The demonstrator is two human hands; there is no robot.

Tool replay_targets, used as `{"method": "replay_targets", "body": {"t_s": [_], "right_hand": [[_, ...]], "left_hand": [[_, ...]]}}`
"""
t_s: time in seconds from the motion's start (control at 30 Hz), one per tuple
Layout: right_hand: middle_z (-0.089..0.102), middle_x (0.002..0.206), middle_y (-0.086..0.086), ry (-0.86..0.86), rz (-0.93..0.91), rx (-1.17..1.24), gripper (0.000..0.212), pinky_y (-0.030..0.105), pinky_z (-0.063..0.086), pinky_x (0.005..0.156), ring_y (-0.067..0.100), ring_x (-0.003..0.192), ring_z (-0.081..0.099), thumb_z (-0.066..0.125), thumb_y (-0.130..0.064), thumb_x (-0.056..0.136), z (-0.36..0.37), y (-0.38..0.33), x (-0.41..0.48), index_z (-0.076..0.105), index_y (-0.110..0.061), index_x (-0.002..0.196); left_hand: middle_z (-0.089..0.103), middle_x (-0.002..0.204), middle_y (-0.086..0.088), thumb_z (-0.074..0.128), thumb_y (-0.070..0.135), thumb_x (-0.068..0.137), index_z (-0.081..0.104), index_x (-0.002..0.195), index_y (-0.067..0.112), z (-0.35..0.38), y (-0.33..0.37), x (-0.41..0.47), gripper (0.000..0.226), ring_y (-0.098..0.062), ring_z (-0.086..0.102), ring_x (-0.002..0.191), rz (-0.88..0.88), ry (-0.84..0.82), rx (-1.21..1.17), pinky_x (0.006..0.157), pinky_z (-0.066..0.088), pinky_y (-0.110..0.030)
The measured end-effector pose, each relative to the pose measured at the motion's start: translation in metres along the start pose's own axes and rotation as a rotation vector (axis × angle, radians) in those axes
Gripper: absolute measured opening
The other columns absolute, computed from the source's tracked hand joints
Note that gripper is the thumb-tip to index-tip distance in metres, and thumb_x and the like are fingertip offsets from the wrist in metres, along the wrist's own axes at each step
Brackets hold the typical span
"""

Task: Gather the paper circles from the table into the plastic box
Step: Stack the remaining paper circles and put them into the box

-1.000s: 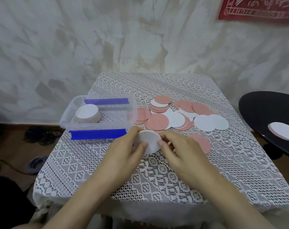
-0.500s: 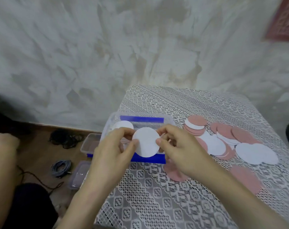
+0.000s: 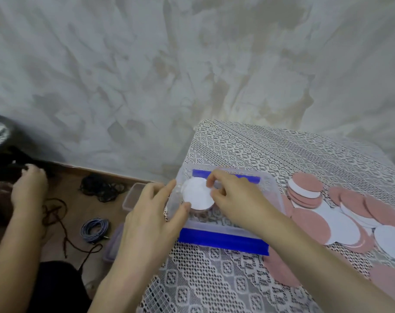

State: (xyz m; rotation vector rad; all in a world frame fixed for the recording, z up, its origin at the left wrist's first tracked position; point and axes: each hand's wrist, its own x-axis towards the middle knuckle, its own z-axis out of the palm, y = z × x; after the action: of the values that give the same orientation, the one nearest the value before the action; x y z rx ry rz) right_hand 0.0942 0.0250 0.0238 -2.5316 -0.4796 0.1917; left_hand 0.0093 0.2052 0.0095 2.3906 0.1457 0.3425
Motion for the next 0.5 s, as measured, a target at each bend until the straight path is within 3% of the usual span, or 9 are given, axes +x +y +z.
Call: {"method": "replay_targets", "body": {"t_s": [0.1,0.17,0.23,0.37,0.5], "right_hand": [[0.064,0.074,-0.008,-0.006,-0.058,-0.092,0.007,0.036,0.046,0.068,0.016,0.074,0.061,0.051,-0.040,0.098,-0.004,-0.002,-0.002,0.052,-0.036,0.104],[0.058,0.071,-0.014,-0.043,-0.073,-0.169,0.032,0.034,0.043,0.064,0.010,0.076,0.057,0.058,-0.064,0.088,-0.008,-0.005,-0.005,0.049,-0.038,0.106],[0.052,0.070,-0.018,-0.081,-0.079,-0.246,0.048,0.031,0.038,0.059,0.007,0.074,0.052,0.064,-0.071,0.080,-0.007,-0.007,-0.005,0.042,-0.038,0.108],[0.059,0.077,-0.012,-0.021,-0.104,-0.188,0.029,0.030,0.036,0.059,0.014,0.080,0.058,0.068,-0.042,0.090,0.005,-0.002,0.008,0.045,-0.037,0.107],[0.061,0.075,-0.011,-0.043,-0.111,-0.128,0.028,0.029,0.034,0.058,0.012,0.078,0.058,0.068,-0.033,0.092,0.008,0.004,0.013,0.046,-0.036,0.108]], "left_hand": [[0.046,0.115,0.022,0.050,0.062,0.089,0.044,0.148,0.037,-0.001,-0.002,0.001,0.065,0.000,0.058,0.083,0.011,0.002,-0.003,0.074,0.055,-0.039],[0.046,0.114,0.022,0.050,0.062,0.088,0.044,0.147,0.039,-0.001,-0.003,0.001,0.064,-0.001,0.057,0.080,0.011,0.002,-0.012,0.072,0.054,-0.038],[0.045,0.114,0.022,0.050,0.061,0.087,0.045,0.147,0.039,-0.001,-0.003,0.001,0.064,-0.004,0.055,0.080,0.023,0.005,-0.002,0.071,0.053,-0.035],[0.045,0.115,0.024,0.051,0.060,0.088,0.042,0.148,0.040,-0.001,-0.005,0.003,0.063,0.003,0.054,0.083,0.041,-0.019,0.023,0.064,0.048,-0.027],[0.045,0.114,0.027,0.050,0.060,0.087,0.043,0.147,0.039,-0.004,-0.004,0.005,0.064,0.003,0.053,0.088,0.049,-0.026,0.071,0.063,0.041,-0.020]]}}
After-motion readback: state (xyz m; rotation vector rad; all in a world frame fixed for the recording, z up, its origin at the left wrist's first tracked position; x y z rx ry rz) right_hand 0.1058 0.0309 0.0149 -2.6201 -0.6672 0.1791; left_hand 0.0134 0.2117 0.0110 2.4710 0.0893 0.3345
